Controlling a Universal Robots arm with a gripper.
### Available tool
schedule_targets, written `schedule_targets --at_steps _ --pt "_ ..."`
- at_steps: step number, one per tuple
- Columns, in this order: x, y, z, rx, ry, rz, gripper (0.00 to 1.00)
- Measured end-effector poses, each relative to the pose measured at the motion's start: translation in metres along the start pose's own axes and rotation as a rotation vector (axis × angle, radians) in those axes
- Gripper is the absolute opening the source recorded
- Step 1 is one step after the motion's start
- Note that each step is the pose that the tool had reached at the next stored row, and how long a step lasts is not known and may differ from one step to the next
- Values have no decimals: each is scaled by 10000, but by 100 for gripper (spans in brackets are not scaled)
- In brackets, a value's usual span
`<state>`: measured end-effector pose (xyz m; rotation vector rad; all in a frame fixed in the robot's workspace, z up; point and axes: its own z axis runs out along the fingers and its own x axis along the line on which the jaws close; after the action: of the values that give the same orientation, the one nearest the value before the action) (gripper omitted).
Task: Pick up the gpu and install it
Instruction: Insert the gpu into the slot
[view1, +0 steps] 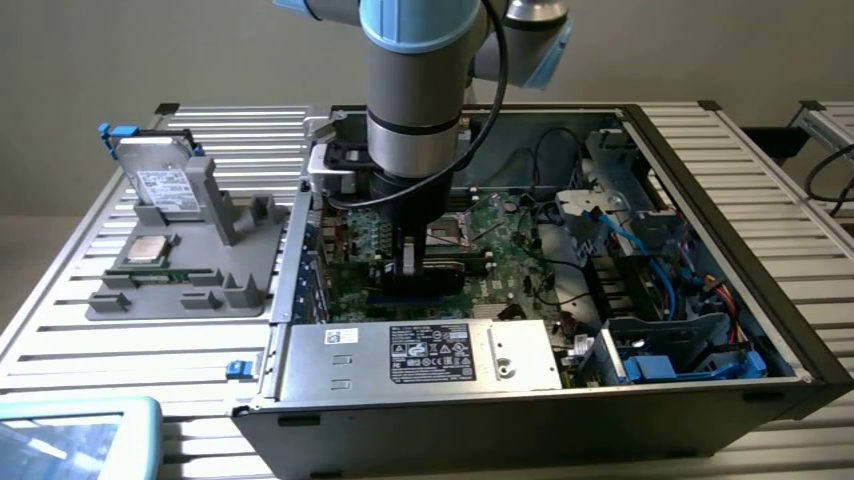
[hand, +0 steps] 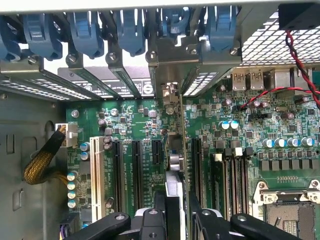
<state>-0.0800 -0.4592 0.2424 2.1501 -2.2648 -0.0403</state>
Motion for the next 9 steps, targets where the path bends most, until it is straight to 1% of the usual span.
schedule_targets --at_steps 5,9 --pt "-3 0 4 -1 1 0 28" --pt "-17 1 6 -2 12 1 28"
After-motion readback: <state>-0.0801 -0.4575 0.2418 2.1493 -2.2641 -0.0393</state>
